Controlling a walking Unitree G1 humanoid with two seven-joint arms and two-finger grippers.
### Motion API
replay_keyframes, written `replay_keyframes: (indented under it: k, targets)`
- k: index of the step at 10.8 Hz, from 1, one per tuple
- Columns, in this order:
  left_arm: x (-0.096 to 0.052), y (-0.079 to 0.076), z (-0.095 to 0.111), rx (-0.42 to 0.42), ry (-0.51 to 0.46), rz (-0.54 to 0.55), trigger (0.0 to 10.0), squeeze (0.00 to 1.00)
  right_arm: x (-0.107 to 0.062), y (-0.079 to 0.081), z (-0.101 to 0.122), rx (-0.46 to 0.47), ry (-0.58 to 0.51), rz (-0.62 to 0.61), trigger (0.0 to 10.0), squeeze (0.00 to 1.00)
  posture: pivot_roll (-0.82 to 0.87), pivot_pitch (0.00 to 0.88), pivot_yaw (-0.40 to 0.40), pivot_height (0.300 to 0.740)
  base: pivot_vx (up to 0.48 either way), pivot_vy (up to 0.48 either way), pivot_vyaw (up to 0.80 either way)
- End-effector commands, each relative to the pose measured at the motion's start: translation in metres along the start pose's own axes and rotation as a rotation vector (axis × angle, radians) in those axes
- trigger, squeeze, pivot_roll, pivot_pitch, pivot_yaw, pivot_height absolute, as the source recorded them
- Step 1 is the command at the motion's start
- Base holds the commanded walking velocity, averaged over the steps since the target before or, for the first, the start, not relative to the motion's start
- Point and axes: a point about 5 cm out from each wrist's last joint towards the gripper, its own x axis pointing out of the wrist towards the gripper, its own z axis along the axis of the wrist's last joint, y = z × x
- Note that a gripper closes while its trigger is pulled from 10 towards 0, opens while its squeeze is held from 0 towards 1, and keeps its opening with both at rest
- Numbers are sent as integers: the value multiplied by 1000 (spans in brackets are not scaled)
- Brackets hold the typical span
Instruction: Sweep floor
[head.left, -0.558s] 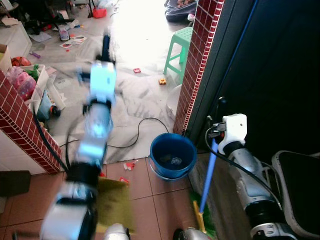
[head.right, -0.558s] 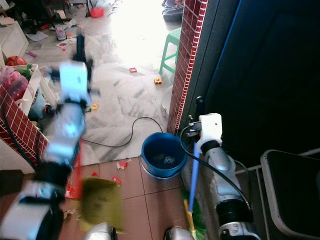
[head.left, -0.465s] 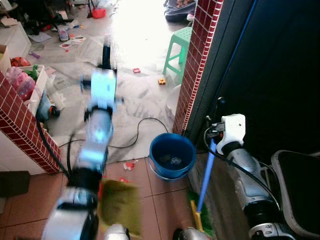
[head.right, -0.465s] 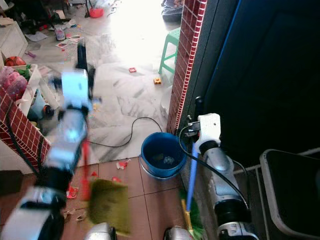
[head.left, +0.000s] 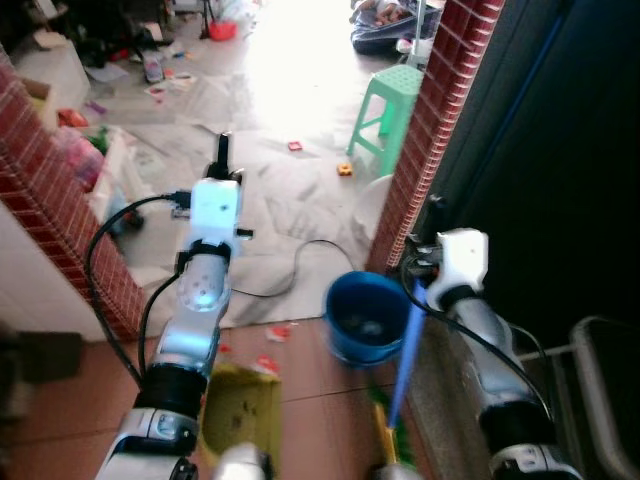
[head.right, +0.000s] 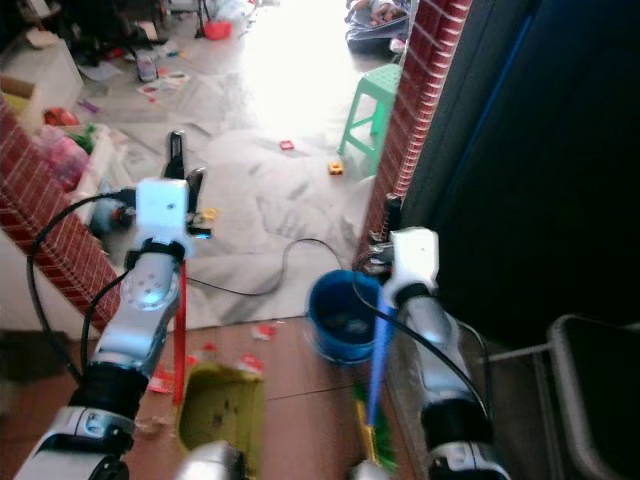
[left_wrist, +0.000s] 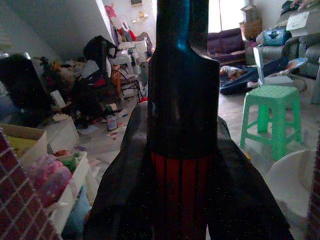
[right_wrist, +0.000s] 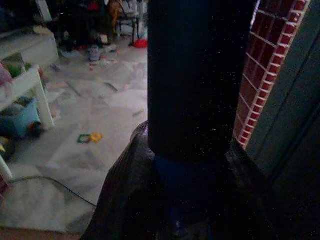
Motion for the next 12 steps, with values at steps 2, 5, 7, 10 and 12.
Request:
replay_keyframes:
  k: [2,5,7,10,12]
  targets:
    - [0,-19,22,-9,-74,-56,10000,0,0,-6,3,-1,-17,-14,10000,0,31,14,-24,740,0,480,0]
    - [-4,-30,26,-54,-65,-58,10000,0,4,-4,5,-5,-20,-1,10000,0,33,9,-29,740,0,160,0]
    - [-7,-37,28,-133,-39,-122,10000,0,6,-2,5,-2,-25,1,10000,0,36,6,-21,740,0,0,0]
    - [-8,-39,31,-134,-63,-139,10000,0,6,-4,5,0,-28,-7,10000,0,14,7,-15,740,0,0,0]
    - [-7,-39,34,-136,-55,-133,10000,0,7,-4,8,6,-40,-23,10000,0,15,10,-2,740,0,0,0]
